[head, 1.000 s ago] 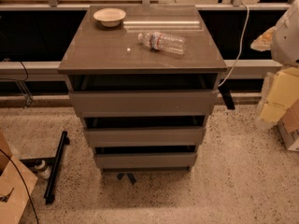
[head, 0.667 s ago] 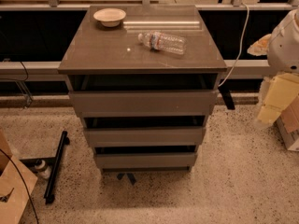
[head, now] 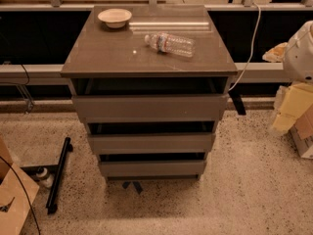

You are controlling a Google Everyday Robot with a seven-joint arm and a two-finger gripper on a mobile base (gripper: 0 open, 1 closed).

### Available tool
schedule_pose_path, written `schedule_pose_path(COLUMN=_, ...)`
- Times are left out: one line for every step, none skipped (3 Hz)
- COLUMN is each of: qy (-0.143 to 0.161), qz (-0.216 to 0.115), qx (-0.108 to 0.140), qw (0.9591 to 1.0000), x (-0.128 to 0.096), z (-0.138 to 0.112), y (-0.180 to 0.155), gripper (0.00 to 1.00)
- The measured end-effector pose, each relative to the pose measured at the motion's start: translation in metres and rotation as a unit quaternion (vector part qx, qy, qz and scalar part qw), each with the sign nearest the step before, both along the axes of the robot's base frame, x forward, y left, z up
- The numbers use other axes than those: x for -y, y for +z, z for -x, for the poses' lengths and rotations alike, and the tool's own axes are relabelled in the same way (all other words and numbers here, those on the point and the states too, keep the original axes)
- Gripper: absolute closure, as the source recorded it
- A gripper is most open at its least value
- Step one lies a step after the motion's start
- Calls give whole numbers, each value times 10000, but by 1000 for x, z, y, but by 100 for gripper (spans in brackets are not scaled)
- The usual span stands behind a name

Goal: Open bottom drawer

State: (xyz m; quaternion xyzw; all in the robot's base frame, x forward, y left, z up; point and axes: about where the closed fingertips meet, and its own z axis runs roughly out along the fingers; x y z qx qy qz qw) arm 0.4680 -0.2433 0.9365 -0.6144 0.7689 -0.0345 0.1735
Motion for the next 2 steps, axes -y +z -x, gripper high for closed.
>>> schedule_pose_path(qy=103, qz=-23, qx=265, qw=9996, x=12, z=-18, y=-17, gripper=0)
schedule_pose_path(qy=107, qz=1, qx=263, qw=9996, x=9, z=-17, y=-14, gripper=0)
